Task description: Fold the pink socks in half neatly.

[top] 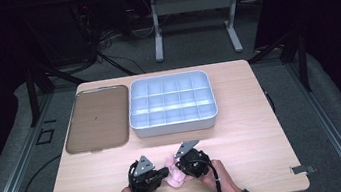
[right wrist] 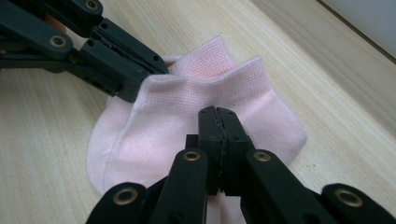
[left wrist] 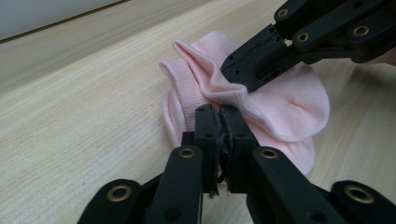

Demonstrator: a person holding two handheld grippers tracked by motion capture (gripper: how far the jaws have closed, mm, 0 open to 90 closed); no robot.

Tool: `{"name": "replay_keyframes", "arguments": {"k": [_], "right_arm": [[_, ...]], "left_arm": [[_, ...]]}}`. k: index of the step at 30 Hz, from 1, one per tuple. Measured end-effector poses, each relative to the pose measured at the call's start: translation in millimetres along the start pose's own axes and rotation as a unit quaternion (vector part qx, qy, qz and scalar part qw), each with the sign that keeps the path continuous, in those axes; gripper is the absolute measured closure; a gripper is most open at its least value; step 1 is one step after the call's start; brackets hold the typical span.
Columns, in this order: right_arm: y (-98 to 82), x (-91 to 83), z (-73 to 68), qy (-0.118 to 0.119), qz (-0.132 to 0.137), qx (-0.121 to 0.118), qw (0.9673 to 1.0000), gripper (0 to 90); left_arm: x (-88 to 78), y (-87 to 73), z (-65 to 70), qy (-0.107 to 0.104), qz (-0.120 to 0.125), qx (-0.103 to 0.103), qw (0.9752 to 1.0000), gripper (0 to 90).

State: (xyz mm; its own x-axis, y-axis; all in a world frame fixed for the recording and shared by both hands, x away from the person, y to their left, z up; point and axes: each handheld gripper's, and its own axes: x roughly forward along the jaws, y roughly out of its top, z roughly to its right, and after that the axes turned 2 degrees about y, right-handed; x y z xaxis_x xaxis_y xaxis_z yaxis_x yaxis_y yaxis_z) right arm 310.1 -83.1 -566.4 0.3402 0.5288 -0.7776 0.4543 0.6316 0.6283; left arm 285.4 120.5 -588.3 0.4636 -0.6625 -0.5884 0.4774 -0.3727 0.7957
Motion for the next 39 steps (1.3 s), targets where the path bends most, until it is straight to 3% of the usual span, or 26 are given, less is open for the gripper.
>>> {"name": "replay_keyframes", "arguments": {"k": [4, 11, 12, 14, 16, 21, 23, 26, 28, 33, 39], "right_arm": [[-0.8, -0.4, 1.6, 0.004, 0.002, 0.009, 1.0000, 90.0], [-2.1, -0.7, 1.9, 0.006, 0.006, 0.012, 0.9999, 89.8], [-1.5, -1.2, 1.9, 0.007, 0.004, 0.013, 0.9999, 87.2], [-0.1, -3.9, 3.7, 0.018, 0.004, 0.015, 0.9997, 68.7], [1.2, -8.1, 7.4, 0.040, 0.020, 0.031, 0.9985, 65.5], [11.4, -6.7, 8.9, 0.033, 0.015, 0.019, 0.9991, 59.7], [13.5, 0.4, 9.5, 0.041, -0.001, 0.011, 0.9991, 61.3], [11.6, 6.6, 7.5, 0.042, -0.004, 0.013, 0.9990, 79.4], [11.2, 6.6, 6.5, 0.027, -0.009, 0.005, 0.9996, 84.5], [11.3, 5.2, 3.0, 0.015, -0.003, 0.002, 0.9999, 87.5], [14.5, -10.5, 1.2, 0.033, 0.027, 0.011, 0.9990, 87.6]], "left_arm": [[-8.5, -0.2, -5.5, -0.006, 0.015, -0.030, 0.9994, 80.5], [-11.4, -3.1, -5.6, 0.003, -0.005, -0.039, 0.9992, 83.2], [-10.0, -3.2, -5.5, 0.005, -0.008, -0.038, 0.9992, 84.3], [-8.9, -3.7, -6.5, 0.004, -0.009, -0.040, 0.9991, 86.1], [-8.5, -4.3, -7.5, 0.002, -0.008, -0.045, 0.9990, 86.9], [-7.2, -5.1, -6.9, 0.006, -0.004, -0.042, 0.9991, 88.2], [-7.2, -5.4, -7.3, 0.006, -0.003, -0.041, 0.9991, 88.3], [-6.8, -5.5, -7.6, 0.006, -0.003, -0.042, 0.9991, 88.4], [-6.7, -5.5, -7.6, 0.006, -0.002, -0.042, 0.9991, 88.5], [-6.5, -5.7, -7.4, 0.006, -0.001, -0.045, 0.9990, 88.5], [-6.4, -5.8, -8.4, 0.002, -0.002, -0.048, 0.9988, 88.5]]}}
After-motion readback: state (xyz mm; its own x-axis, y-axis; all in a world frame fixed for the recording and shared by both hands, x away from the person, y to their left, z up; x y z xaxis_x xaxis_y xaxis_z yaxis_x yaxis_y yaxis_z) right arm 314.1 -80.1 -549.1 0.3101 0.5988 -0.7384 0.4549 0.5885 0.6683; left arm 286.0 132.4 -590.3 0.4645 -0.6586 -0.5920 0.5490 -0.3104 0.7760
